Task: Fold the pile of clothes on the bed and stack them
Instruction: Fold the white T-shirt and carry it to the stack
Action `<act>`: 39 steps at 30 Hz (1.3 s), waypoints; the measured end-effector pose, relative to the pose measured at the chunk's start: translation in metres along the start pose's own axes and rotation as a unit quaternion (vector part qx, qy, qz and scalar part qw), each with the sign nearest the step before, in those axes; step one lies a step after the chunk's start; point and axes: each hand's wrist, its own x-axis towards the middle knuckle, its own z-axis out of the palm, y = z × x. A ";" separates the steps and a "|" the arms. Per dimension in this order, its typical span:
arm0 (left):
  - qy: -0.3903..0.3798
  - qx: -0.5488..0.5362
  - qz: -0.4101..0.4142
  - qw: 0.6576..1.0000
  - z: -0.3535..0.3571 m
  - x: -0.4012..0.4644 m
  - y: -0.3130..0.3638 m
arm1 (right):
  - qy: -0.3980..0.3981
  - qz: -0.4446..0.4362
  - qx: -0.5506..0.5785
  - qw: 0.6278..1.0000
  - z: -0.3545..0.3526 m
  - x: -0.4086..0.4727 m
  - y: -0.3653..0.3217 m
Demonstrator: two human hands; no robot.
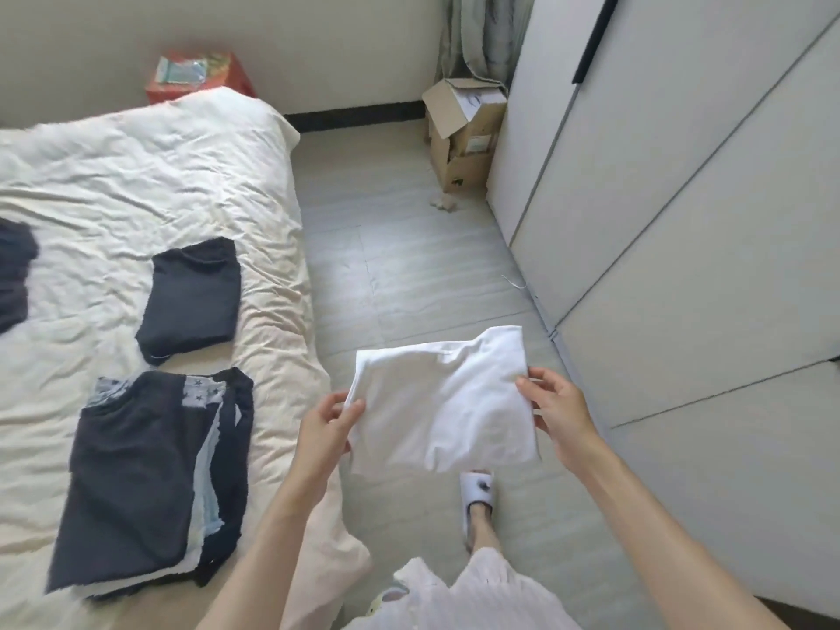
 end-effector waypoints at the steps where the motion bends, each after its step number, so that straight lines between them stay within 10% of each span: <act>1: 0.022 -0.013 -0.002 1.000 0.004 0.006 0.007 | -0.024 -0.004 -0.009 1.000 0.003 0.018 -0.013; 18: 0.343 -0.290 -0.051 0.892 0.004 0.070 0.059 | -0.401 -0.049 -0.238 0.883 0.205 0.200 -0.180; 39: 0.415 -0.374 -0.176 0.811 -0.169 0.271 0.054 | -0.571 -0.080 -0.458 0.676 0.562 0.298 -0.199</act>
